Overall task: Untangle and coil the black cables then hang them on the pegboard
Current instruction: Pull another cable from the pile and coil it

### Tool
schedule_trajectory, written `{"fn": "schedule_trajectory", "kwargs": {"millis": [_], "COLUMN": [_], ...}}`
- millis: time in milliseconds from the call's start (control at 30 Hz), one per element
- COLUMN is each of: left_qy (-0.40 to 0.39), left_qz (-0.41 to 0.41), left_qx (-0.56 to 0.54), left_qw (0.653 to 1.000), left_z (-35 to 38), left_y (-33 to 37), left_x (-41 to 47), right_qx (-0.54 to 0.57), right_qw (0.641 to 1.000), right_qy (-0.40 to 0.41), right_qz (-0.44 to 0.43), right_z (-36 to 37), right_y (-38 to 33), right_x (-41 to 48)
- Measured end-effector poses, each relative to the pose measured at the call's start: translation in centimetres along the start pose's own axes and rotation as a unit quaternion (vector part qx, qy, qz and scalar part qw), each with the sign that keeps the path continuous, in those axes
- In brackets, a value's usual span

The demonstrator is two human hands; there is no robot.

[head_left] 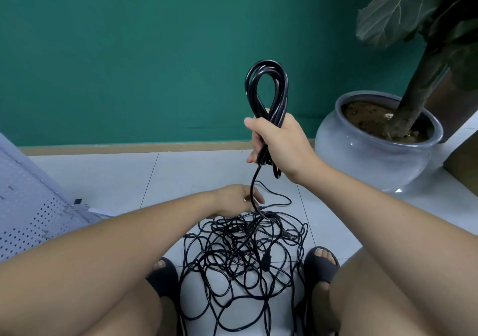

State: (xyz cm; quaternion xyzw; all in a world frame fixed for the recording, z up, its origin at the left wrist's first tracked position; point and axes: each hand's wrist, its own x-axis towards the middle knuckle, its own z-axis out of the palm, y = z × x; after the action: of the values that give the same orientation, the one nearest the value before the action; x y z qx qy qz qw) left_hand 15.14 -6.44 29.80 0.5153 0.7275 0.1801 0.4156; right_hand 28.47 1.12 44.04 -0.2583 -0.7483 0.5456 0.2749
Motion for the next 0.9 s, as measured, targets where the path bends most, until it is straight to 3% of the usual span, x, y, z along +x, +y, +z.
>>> {"fn": "schedule_trajectory", "kwargs": {"millis": [133,533,667,900], "left_qy": [-0.047,0.039,0.071,0.113], "left_qz": [-0.03,0.01,-0.032,-0.079], "left_qx": [0.044,0.042,-0.051,0.025], "left_qw": [0.997,0.998,0.996,0.99], "left_z": [2.6,1.9,0.7,-2.0], "left_y": [-1.1,0.2,0.0,-1.8], "left_x": [1.3,3.1,2.8,1.9], "right_qx": [0.013,-0.01,-0.025,-0.061], "right_qw": [1.0,1.0,0.999,0.996], "right_qy": [0.003,0.028,0.039,0.063], "right_qz": [0.0,-0.006,-0.01,-0.009], "right_z": [-0.6,-3.4,-4.2,-5.4], "right_y": [-0.4,0.6,1.0,1.3], "right_x": [-0.2,-0.2,-0.1,-0.5]}}
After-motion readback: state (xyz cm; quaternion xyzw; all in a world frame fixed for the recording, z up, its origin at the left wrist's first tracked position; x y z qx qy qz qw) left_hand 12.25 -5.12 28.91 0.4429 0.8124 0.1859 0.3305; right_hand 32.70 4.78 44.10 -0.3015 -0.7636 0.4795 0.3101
